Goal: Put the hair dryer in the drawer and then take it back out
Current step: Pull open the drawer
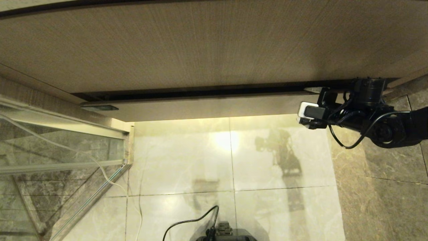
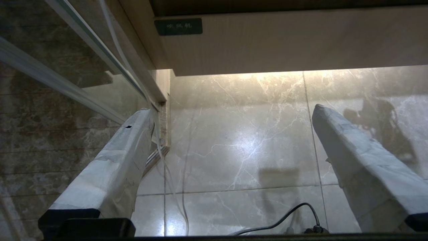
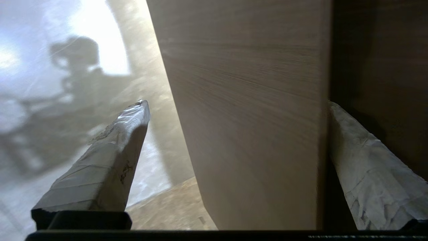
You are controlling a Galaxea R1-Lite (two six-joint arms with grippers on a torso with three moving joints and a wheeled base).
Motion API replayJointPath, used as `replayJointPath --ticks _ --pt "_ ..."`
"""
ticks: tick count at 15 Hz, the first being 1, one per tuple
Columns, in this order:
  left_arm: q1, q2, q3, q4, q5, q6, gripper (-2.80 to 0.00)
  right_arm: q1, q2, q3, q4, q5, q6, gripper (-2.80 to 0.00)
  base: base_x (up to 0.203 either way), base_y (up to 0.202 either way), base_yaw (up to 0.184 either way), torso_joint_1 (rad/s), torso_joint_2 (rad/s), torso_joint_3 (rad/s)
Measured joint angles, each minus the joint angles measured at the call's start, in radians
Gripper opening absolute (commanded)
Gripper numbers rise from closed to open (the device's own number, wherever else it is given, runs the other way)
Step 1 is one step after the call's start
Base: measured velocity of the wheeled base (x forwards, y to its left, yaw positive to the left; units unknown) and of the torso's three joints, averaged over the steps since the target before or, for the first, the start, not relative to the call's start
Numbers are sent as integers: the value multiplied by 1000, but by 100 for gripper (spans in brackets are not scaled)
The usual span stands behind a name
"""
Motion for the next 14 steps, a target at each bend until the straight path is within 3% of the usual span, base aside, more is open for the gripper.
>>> replayJointPath --ticks 8,14 --pt "1 0 0 0 0 0 0 0 -10 -5 56 0 -10 0 0 0 0 0 0 0" --pt "0 0 0 0 0 0 0 -12 -113 49 231 2 -91 0 0 0 0 0 0 0"
